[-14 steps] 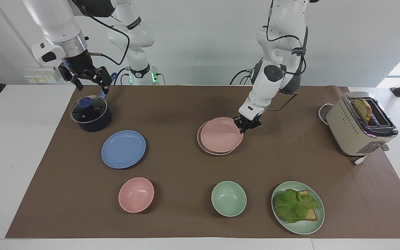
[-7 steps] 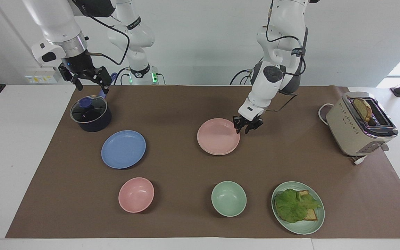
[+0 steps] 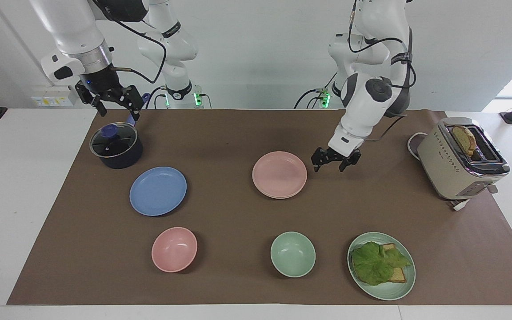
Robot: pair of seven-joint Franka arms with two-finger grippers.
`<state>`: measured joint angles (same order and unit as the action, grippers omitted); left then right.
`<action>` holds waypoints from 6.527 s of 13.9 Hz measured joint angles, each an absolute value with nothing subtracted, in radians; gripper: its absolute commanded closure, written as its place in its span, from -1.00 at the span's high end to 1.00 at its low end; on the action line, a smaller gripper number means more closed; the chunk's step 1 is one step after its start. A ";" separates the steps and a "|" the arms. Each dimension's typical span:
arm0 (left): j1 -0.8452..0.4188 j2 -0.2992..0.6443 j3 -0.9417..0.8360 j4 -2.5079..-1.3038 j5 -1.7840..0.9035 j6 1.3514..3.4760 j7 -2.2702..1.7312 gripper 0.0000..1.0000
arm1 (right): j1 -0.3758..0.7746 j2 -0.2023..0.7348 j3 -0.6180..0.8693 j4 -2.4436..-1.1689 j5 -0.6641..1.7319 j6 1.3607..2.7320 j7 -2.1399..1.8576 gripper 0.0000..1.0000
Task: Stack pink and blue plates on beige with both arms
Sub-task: 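Release the pink plate and withdraw the left gripper to rest, then reach the right gripper to the blue plate rim and grasp it, then carry the blue plate with the right gripper onto the pink plate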
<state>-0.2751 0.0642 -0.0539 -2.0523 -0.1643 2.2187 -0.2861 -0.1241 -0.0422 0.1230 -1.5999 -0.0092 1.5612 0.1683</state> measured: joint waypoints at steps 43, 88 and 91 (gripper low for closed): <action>-0.025 -0.085 -0.056 -1.575 -0.036 1.493 0.030 1.00 | -0.230 0.253 0.116 -2.079 -0.010 2.327 0.007 -0.87; -0.024 -0.085 -0.051 -1.575 -0.036 1.492 0.030 1.00 | 0.386 0.250 0.154 -2.042 0.292 2.362 0.561 -0.62; -0.024 -0.085 -0.051 -1.575 -0.036 1.492 0.030 1.00 | 0.387 0.255 0.154 -2.041 0.292 2.369 0.561 0.64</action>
